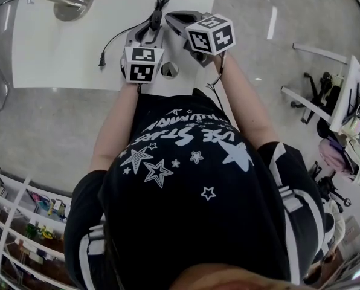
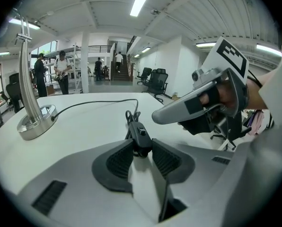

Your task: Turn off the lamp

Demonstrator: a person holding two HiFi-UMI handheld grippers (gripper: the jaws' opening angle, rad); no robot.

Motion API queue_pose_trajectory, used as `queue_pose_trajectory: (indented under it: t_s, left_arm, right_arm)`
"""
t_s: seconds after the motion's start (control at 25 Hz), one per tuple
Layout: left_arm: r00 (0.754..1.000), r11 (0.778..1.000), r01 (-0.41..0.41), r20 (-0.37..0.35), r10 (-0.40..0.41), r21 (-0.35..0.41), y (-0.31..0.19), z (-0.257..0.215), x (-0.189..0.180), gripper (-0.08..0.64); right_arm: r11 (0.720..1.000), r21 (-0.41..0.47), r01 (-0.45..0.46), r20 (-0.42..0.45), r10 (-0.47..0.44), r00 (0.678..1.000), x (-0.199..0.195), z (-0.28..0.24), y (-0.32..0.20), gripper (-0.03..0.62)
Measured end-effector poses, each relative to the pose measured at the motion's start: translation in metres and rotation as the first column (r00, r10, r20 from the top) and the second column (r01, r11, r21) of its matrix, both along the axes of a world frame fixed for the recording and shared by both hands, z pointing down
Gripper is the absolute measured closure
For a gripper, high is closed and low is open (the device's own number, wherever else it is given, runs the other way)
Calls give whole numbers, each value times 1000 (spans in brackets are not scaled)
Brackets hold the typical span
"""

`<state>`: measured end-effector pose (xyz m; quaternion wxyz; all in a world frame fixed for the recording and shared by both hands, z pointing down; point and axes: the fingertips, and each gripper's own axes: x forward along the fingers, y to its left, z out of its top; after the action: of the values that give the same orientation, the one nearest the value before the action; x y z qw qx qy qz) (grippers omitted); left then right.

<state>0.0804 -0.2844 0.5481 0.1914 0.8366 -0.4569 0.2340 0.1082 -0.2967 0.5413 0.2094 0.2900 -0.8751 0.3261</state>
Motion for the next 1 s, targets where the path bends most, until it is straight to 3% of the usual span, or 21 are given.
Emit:
queue_pose_trajectory:
  t_s: [0.48,1.0]
  left_arm:
    - [998,999,-22,66,19,48,1,-4,0,422]
    - [995,989,37,86,-50,146,39,-49,-18,419]
  right_arm:
    - [993,21,-118,26,117,993,48,-15,33,586]
    - [990,58,-128,75,123,990,60,-25,80,586]
